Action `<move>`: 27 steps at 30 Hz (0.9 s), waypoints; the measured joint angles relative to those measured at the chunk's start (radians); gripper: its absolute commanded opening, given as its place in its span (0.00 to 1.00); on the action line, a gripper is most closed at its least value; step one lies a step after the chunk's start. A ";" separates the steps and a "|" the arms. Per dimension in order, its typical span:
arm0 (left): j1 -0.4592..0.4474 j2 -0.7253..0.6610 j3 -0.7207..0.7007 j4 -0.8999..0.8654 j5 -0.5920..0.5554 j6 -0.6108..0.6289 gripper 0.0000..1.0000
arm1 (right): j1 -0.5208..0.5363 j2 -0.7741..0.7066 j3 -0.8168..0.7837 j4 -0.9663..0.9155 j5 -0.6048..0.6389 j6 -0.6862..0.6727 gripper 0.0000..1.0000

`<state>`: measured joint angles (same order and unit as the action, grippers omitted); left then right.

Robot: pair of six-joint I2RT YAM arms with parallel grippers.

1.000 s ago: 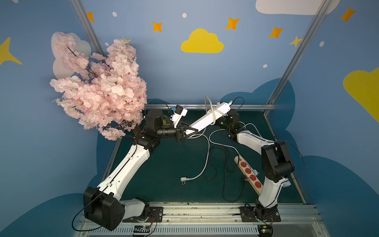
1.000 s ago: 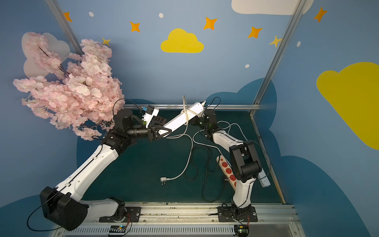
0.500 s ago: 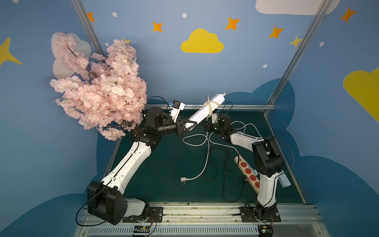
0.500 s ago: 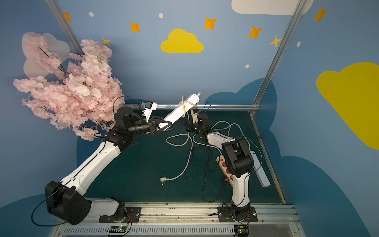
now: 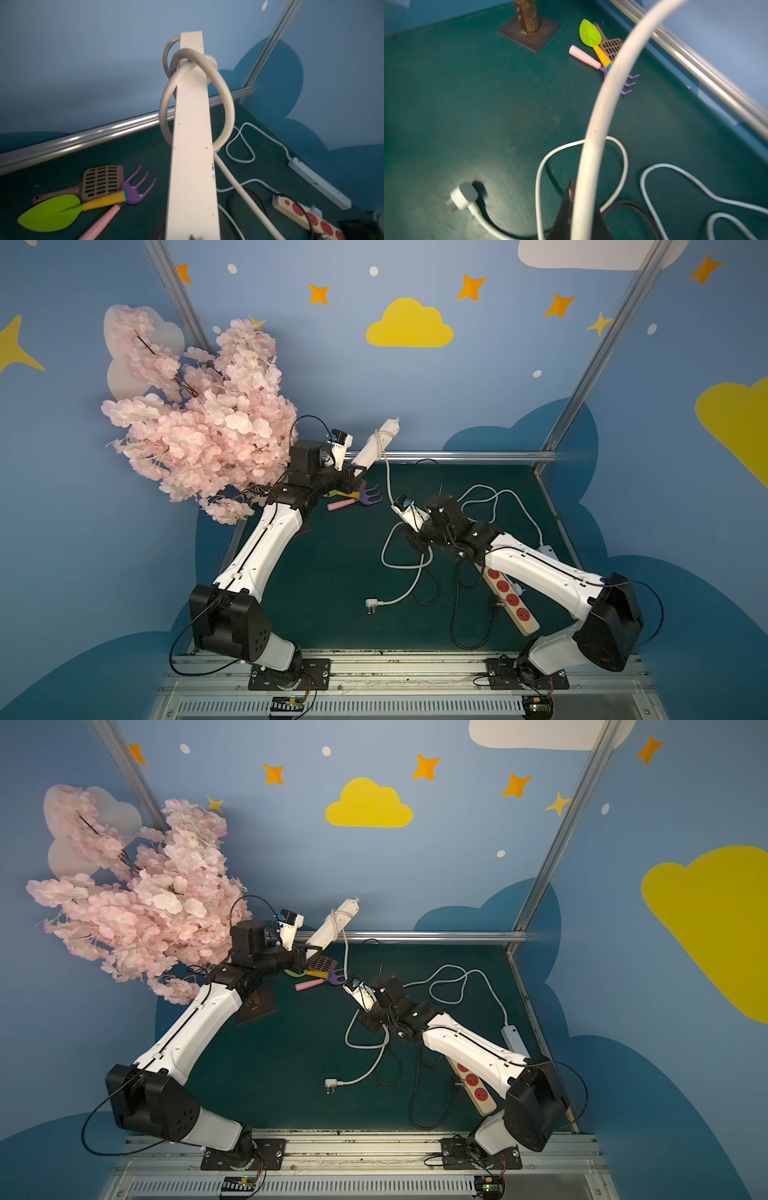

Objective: Wrap the cord around the power strip
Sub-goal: Wrap the power cord around the power strip.

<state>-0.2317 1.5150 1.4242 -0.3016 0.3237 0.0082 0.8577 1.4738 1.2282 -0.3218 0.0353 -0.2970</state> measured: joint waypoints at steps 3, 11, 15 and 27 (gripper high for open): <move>-0.061 0.028 -0.008 -0.096 -0.090 0.099 0.02 | 0.027 -0.030 0.053 -0.062 0.049 -0.132 0.00; -0.169 0.024 -0.065 -0.284 -0.040 0.296 0.03 | -0.100 0.023 0.438 -0.222 0.040 -0.328 0.00; -0.202 -0.012 -0.064 -0.362 0.106 0.383 0.02 | -0.222 0.138 0.624 -0.313 -0.026 -0.367 0.00; -0.206 -0.057 -0.028 -0.502 0.249 0.462 0.03 | -0.403 0.387 0.828 -0.542 -0.108 -0.393 0.00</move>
<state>-0.4381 1.4582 1.3960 -0.8040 0.5728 0.4706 0.4549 1.8606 2.0560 -0.8642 -0.0727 -0.6899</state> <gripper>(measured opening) 0.273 0.080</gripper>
